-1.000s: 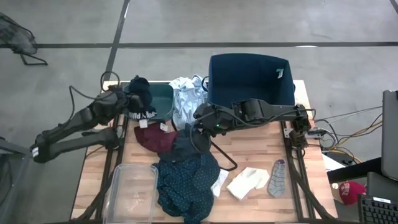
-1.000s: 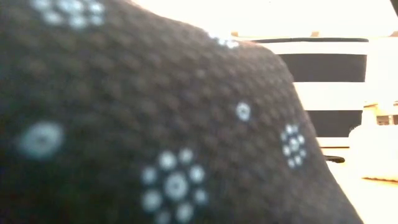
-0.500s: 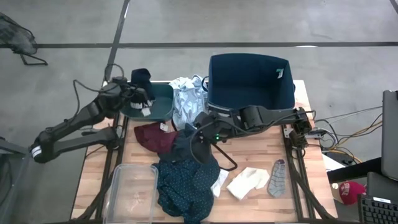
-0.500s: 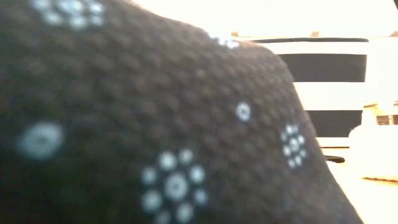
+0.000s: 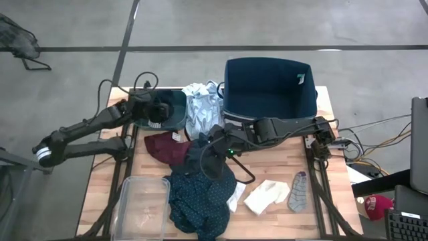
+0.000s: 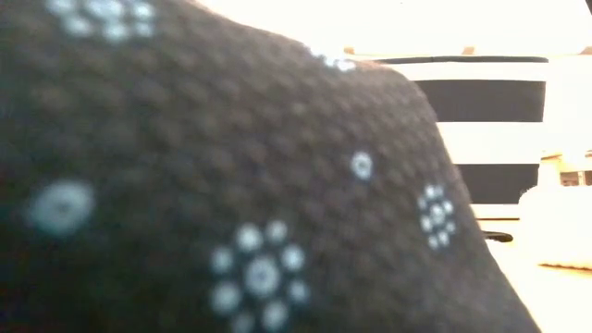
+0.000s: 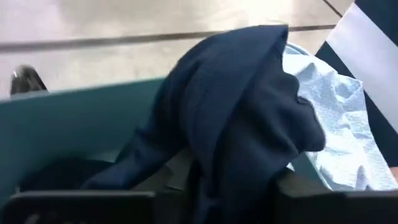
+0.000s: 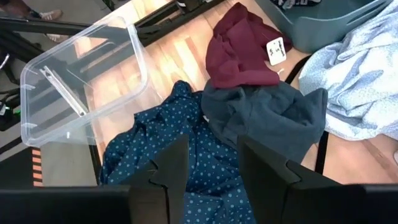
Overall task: Pick & Place Cloths
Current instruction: Put the dark blue boxers into the green bin, then put the red underwear into the green bin
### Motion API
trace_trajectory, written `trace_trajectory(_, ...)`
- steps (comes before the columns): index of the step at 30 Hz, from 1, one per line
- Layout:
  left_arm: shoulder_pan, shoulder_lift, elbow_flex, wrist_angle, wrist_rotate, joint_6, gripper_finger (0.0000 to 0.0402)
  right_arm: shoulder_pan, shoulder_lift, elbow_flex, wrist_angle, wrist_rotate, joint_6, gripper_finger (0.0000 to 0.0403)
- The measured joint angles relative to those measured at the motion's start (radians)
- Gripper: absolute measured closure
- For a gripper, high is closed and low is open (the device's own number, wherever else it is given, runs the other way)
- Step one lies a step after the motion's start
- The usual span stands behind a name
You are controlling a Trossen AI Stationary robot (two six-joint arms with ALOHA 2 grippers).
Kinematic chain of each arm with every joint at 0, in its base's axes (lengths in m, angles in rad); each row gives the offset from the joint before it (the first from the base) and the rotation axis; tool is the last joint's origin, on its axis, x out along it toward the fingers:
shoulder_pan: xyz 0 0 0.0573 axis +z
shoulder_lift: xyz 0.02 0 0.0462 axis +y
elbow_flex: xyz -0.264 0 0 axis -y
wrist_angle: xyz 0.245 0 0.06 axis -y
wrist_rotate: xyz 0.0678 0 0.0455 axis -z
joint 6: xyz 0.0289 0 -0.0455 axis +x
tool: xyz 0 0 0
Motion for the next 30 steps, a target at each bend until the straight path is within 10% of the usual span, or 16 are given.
trace_trajectory(15, 0.003, -0.021, 0.252, -0.185, -0.121, 0.045, 0.0179, -0.001, 0.000, -0.009, 0.037, 0.002, -0.003, 0.0299)
trace_trajectory(24, -0.032, -0.031, 0.312, -0.199, 0.563, 0.037, 0.0179, -0.003, 0.000, -0.013, 0.039, 0.002, -0.026, 0.0310)
trace_trajectory(30, -0.181, -0.030, 0.312, -0.199, 0.635, -0.035, 0.0179, -0.015, 0.000, -0.013, -0.017, 0.003, -0.027, 0.0294)
